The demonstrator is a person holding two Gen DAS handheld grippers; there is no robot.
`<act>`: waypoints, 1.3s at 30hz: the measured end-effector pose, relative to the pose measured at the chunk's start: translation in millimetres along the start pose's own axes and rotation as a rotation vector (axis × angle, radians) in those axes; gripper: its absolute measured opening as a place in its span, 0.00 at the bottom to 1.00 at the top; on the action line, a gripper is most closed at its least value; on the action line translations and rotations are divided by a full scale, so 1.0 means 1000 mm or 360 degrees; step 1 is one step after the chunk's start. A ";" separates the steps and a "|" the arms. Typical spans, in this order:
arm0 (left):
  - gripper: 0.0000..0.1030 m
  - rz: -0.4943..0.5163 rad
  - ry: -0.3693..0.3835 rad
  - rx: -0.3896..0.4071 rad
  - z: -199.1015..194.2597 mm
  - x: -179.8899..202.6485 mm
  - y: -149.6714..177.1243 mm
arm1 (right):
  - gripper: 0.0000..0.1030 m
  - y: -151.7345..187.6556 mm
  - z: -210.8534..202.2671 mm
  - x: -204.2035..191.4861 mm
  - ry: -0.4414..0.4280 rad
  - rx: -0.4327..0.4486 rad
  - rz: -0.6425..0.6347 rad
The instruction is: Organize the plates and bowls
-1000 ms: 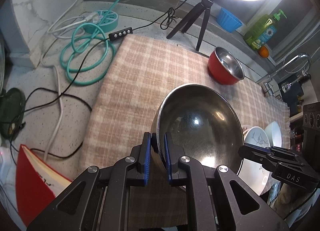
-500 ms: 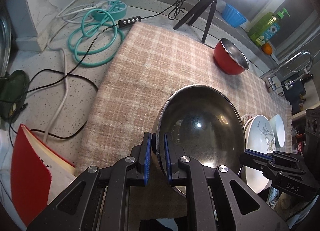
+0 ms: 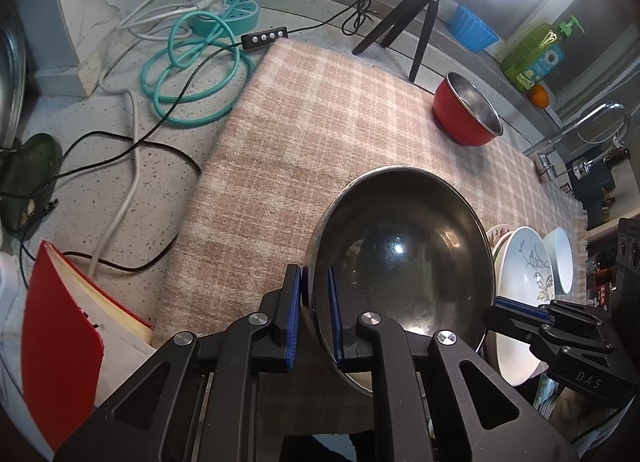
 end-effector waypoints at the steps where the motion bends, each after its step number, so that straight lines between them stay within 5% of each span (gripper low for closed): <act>1: 0.11 0.0003 -0.0004 -0.0001 0.000 0.000 0.000 | 0.14 0.000 -0.001 0.000 0.0004 0.0005 -0.0004; 11: 0.14 0.0006 -0.0023 0.0032 -0.005 0.000 -0.005 | 0.18 -0.003 -0.008 0.002 0.0012 0.0052 -0.0016; 15: 0.23 0.0005 -0.0031 0.0054 -0.010 0.002 -0.007 | 0.43 -0.004 -0.015 0.003 0.0009 0.0092 -0.0011; 27: 0.55 0.0062 -0.0031 0.0140 -0.027 0.018 -0.025 | 0.71 -0.018 -0.049 0.022 0.0080 0.0235 0.0032; 30: 0.63 0.0099 -0.0010 0.0138 -0.028 0.027 -0.033 | 0.72 -0.029 -0.066 0.033 0.0130 0.0289 0.0043; 39: 0.63 0.0275 0.0029 0.0172 -0.030 0.069 -0.071 | 0.77 -0.067 -0.113 0.077 0.0248 0.0430 0.0121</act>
Point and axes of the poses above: each gripper's, at about its wrist camera, not at the fingertips, and z roughly the way its jaws point, x to its right, y to its underside, the point moved 5 cm from there along z, roughly the way its jaws point, and after that the axes turned 2 degrees about -x, right-handed, at the moved point
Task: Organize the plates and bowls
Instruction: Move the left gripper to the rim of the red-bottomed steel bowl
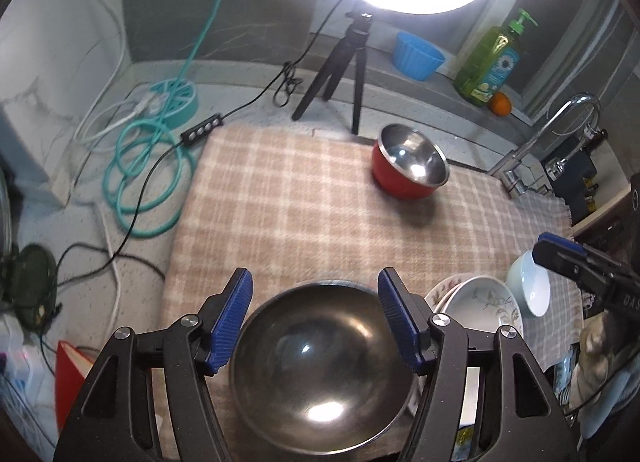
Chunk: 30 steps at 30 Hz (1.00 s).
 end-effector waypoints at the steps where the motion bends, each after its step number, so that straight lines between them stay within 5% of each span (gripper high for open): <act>1: 0.63 0.0023 0.0006 0.0007 0.001 0.005 -0.006 | 0.77 -0.005 -0.001 0.005 0.0000 0.0007 0.0015; 12: 0.62 0.0082 0.0116 -0.0026 0.044 0.039 -0.068 | 0.77 -0.047 0.027 0.049 -0.0008 0.0003 0.0163; 16: 0.49 0.0051 0.0143 -0.0099 0.073 0.046 -0.083 | 0.56 -0.052 0.048 0.060 -0.0029 -0.0037 0.0219; 21: 0.25 0.0001 0.0196 -0.0192 0.103 0.047 -0.096 | 0.42 -0.059 0.076 0.077 -0.0086 -0.0103 0.0326; 30: 0.21 -0.0035 0.0189 -0.0272 0.139 0.047 -0.114 | 0.30 -0.067 0.116 0.095 -0.0168 -0.0184 0.0461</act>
Point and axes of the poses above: each gripper's, at about its wrist camera, not at the fingertips, and z roughly the way its jaws point, x to its right, y to its underside, the point moved 5 cm from there along z, roughly the way its jaws point, and after that the axes turned 2 degrees about -x, right-handed, at the moved point
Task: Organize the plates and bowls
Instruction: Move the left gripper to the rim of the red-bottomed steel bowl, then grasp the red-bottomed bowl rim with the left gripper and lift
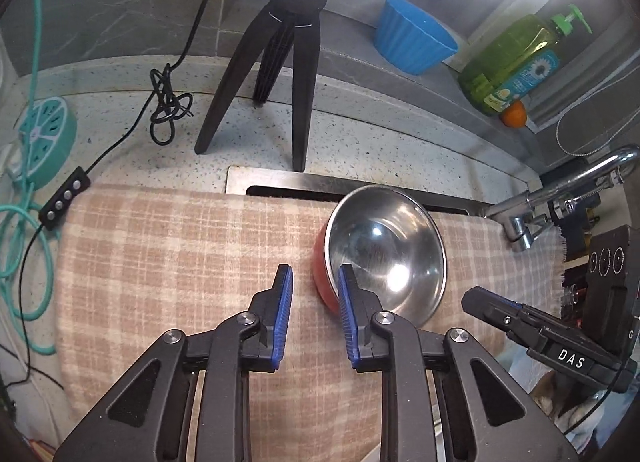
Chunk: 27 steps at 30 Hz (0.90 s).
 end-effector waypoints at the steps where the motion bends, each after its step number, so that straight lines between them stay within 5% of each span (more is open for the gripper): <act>1: 0.21 0.0006 -0.0007 -0.0006 0.003 0.000 -0.001 | 0.30 -0.002 0.003 0.000 0.0005 -0.0004 -0.0003; 19: 0.08 0.0061 -0.0024 -0.0081 0.032 0.009 -0.013 | 0.11 -0.019 0.032 -0.001 0.0056 -0.0062 -0.0039; 27: 0.07 0.0047 -0.0017 -0.0100 0.033 0.011 -0.010 | 0.11 -0.016 0.028 -0.006 0.0064 -0.0058 -0.0060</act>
Point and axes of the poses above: each gripper's, at about its wrist camera, not at the fingertips, and z roughly the way its jaws point, x to its right, y to its underside, the point moved 5 cm from there along z, roughly the way its jaws point, and after that the axes turned 2 degrees about -x, right-handed, at the moved point
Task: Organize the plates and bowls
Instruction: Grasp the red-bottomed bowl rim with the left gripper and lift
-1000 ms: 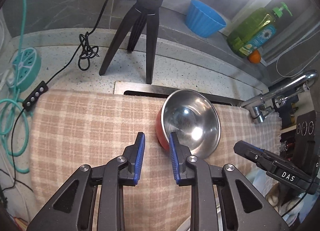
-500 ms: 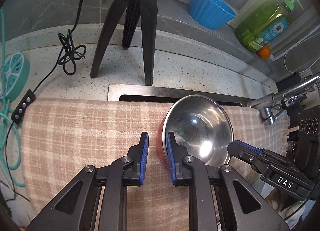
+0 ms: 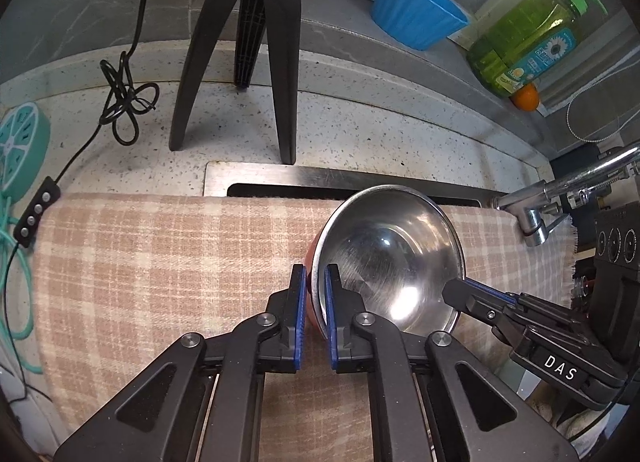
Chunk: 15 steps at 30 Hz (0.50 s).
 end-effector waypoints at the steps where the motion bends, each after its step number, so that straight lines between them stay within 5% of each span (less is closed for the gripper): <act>1: 0.07 0.0006 -0.0005 0.0002 -0.001 0.001 0.001 | 0.11 0.001 -0.001 -0.001 0.0000 0.0000 0.0000; 15: 0.07 0.0013 0.0047 0.0111 -0.045 -0.001 0.031 | 0.11 0.029 -0.035 -0.026 -0.0045 0.0029 -0.0060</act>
Point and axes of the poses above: each gripper's, at about its wrist camera, not at the fingertips, and z roughly the way its jaws point, x to its right, y to its underside, the point moved 5 cm from there along z, roughly the way its jaws point, and after that the axes turned 2 degrees about -x, right-handed, at the moved point
